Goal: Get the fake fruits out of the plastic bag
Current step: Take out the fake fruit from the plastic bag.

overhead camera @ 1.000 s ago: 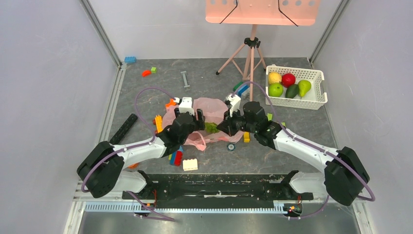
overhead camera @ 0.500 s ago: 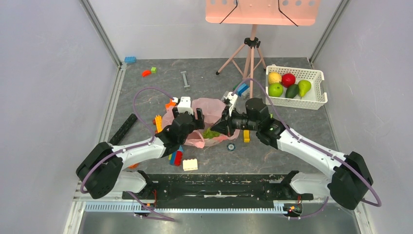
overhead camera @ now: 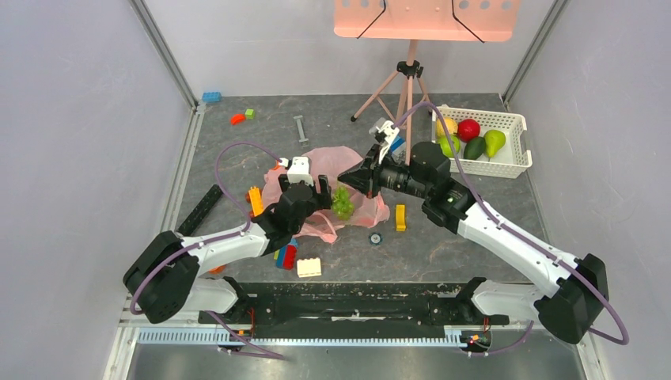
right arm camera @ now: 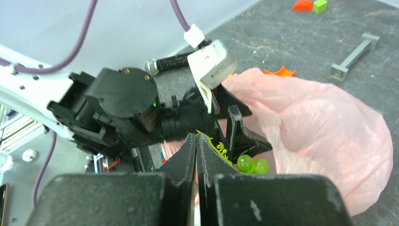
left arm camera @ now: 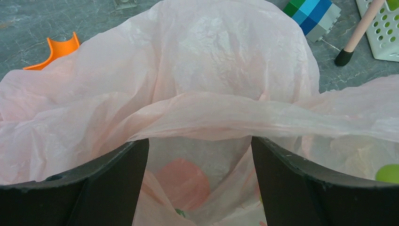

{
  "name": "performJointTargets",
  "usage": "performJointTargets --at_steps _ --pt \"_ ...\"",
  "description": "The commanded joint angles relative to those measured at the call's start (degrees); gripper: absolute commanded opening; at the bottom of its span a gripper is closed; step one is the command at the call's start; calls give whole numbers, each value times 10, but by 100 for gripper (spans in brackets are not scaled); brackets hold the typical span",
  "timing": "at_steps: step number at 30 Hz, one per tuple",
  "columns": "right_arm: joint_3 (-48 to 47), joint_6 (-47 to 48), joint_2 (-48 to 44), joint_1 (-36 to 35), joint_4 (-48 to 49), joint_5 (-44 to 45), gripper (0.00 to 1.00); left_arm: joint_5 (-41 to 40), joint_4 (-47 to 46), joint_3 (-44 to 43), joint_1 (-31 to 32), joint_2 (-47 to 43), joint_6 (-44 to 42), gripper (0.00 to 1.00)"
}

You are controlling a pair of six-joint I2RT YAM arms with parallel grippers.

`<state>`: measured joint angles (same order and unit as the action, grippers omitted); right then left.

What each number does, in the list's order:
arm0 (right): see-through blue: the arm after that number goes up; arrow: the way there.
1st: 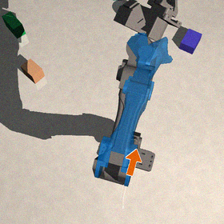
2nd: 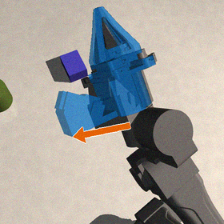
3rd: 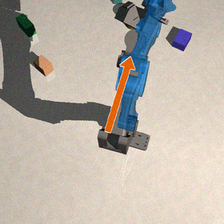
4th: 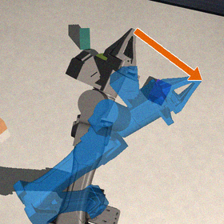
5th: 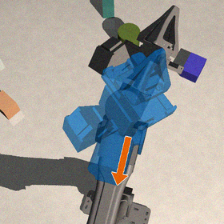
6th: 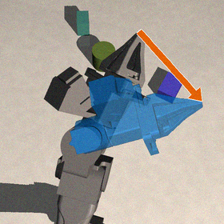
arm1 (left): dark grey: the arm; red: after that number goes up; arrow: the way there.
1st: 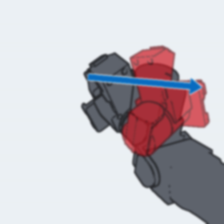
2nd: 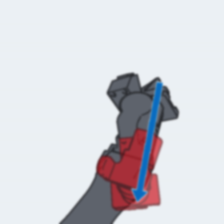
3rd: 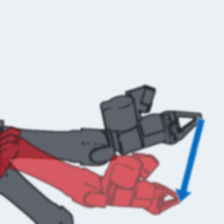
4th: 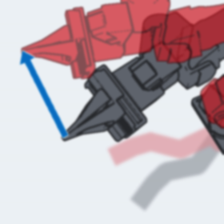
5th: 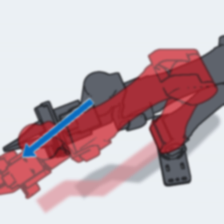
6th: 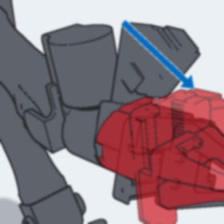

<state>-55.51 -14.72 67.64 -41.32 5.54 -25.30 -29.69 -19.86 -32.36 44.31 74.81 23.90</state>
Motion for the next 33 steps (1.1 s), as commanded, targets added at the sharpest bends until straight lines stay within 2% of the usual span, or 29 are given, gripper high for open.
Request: performJointTargets --at_steps 1,6,10,16,21,26,33 --pt "-47 -26 -3 -1 45 19 0 -12 -18 4 -5 -12 -4 87" --pt "-43 -24 -17 -1 42 27 0 -12 -17 3 -5 -10 -5 87" --pt "-2 -25 -31 -1 35 43 0 -12 -10 4 -5 -23 -6 88" --pt "65 -44 -36 -1 52 43 0 -36 12 18 -5 -90 -13 89" --pt "81 -44 -32 -1 58 39 0 -50 47 40 -5 -166 26 89" --pt "88 -48 -27 -1 67 28 0 28 61 64 -5 -261 52 89" --pt "75 -62 -27 -1 79 11 0 182 -27 125 -5 -341 21 89"
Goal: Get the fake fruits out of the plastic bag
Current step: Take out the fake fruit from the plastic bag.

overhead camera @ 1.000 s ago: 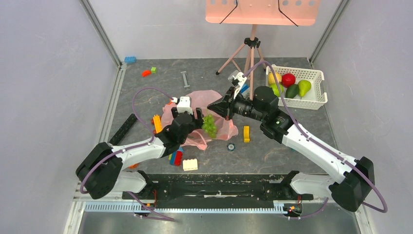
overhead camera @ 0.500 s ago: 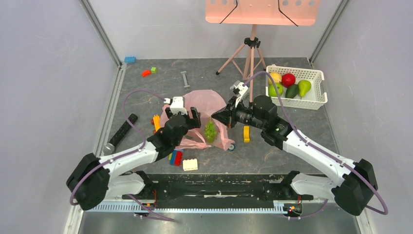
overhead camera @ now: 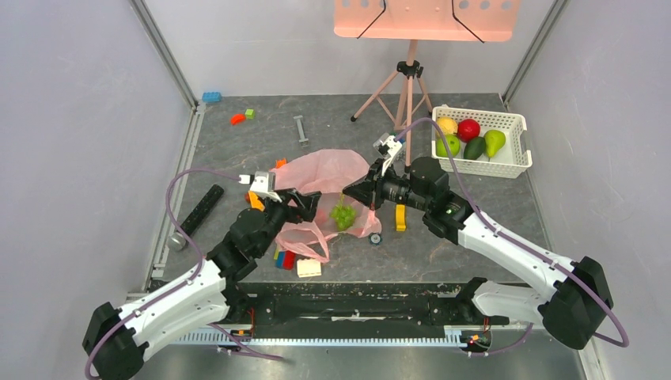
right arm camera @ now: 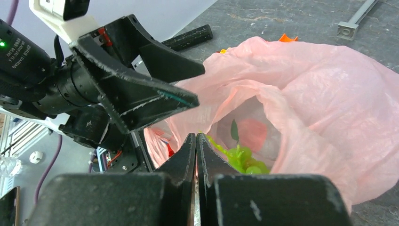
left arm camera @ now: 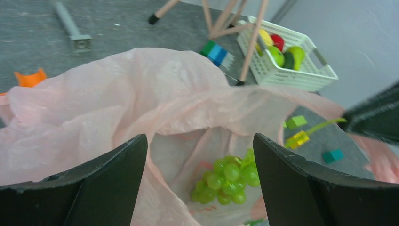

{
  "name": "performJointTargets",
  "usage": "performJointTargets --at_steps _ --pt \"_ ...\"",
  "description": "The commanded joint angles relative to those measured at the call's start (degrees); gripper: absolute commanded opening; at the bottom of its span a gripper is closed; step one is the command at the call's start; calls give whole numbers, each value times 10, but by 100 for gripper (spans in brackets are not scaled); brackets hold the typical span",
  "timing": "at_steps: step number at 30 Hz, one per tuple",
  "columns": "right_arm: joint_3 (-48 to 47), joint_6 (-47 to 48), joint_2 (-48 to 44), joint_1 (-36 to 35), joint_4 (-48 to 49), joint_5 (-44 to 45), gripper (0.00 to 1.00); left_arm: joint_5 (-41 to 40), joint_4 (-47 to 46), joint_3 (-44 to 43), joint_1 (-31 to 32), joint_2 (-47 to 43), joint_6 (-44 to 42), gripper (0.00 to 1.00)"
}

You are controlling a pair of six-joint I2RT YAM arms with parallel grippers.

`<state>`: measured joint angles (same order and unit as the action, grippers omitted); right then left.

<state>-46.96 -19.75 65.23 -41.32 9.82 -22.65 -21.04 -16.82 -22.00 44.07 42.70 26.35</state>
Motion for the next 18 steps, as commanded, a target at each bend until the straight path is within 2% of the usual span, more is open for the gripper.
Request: performJointTargets --at_steps 1,7,13,15,18 --pt "-11 -13 -4 -1 38 -17 0 113 -69 25 -2 -21 -6 89" --pt "-19 -16 -6 -2 38 -26 0 248 -153 49 -2 -11 -44 86" --pt "-45 6 -6 -1 0 -52 0 302 -211 70 -2 13 -118 87" --pt "-56 23 -5 -1 -26 -53 0 333 -293 104 -2 22 -145 88" --pt "-67 38 -3 -2 -54 -59 0 338 -429 161 -2 48 -173 88"
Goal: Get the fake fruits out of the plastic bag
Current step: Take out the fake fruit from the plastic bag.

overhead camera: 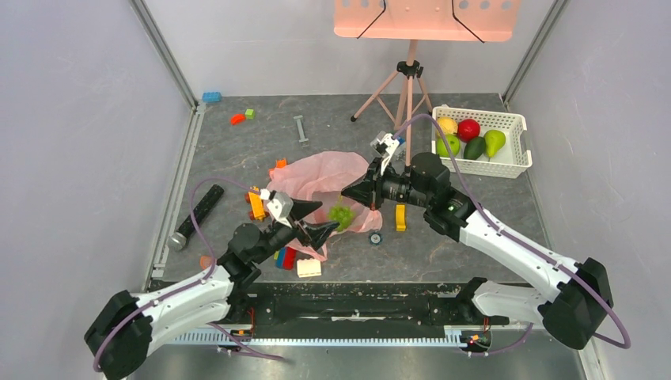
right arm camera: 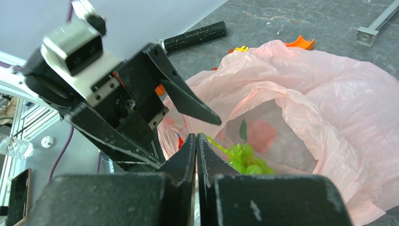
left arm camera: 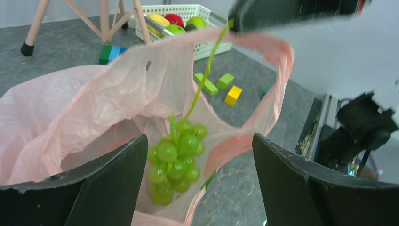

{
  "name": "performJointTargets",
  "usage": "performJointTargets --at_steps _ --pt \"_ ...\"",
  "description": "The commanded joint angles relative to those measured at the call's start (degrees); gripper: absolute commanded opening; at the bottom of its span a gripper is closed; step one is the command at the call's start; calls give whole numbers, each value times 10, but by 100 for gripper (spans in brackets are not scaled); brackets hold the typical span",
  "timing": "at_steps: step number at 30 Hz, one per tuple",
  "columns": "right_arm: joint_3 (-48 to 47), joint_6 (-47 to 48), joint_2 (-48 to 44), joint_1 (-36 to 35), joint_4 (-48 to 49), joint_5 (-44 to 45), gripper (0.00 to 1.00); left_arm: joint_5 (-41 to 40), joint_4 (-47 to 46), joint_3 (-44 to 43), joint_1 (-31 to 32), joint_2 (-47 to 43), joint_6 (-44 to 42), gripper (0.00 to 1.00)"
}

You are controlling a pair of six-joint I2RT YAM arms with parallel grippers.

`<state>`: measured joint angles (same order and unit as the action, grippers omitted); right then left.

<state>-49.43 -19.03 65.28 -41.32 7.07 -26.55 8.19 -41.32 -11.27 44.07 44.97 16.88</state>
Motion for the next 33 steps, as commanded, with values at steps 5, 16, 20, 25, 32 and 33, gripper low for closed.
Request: performJointTargets --at_steps 5,16,20,25,32,33 --pt "-47 34 0 -1 -34 -42 0 84 -291 81 -1 90 -148 85" --pt "-60 66 4 -1 -69 -99 0 97 -353 66 -1 157 -204 80" --pt "-59 72 -4 -2 -69 -116 0 94 -343 62 -1 165 -221 79" --pt "-64 79 -5 -2 -70 -138 0 115 -336 53 -1 178 -230 77" --pt "-62 80 -10 -2 -83 -142 0 162 -330 38 -1 204 -231 67" --pt "-63 80 -11 -2 -83 -143 0 165 -332 38 -1 208 -230 66"
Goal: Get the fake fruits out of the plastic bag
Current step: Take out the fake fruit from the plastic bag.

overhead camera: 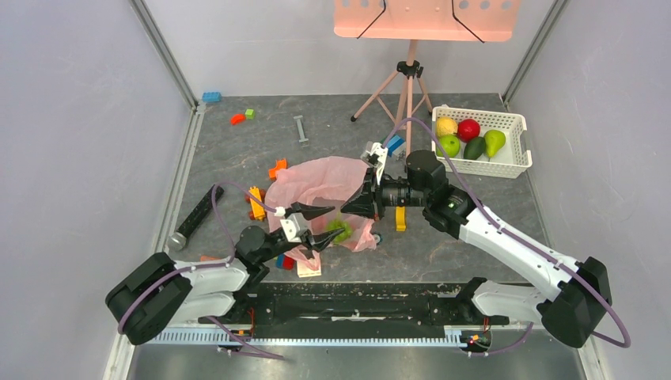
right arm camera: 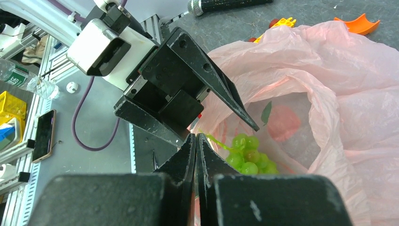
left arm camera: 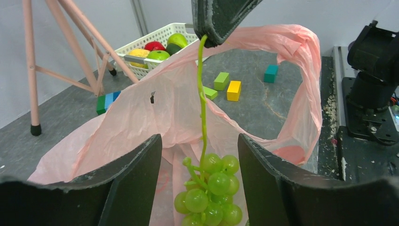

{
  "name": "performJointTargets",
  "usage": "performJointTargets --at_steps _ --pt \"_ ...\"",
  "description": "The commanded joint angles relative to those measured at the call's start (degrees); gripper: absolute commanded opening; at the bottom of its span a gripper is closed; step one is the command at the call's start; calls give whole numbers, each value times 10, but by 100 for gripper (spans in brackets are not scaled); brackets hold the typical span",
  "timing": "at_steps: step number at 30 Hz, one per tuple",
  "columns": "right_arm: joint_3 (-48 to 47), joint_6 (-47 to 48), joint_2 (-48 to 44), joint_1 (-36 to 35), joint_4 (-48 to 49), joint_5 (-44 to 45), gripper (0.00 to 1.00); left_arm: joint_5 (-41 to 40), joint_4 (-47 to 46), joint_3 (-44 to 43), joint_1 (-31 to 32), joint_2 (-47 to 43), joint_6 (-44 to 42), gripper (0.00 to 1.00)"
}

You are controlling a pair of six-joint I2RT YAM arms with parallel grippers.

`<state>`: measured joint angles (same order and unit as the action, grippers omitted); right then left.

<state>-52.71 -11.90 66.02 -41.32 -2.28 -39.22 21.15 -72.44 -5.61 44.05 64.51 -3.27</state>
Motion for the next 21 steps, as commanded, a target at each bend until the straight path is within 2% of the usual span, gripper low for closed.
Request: performJointTargets --at_steps 1,11,15,21 --pt "-30 9 -18 -2 11 -17 0 35 -21 -19 -1 14 -29 66" --pt "-27 8 -23 -1 16 -28 0 28 -16 -21 -1 38 -30 62" --pt "-26 8 -24 -2 16 -30 0 31 -15 -26 -1 44 -30 57" --pt "-25 8 -27 -3 17 -29 0 36 -5 -32 -1 47 -33 42"
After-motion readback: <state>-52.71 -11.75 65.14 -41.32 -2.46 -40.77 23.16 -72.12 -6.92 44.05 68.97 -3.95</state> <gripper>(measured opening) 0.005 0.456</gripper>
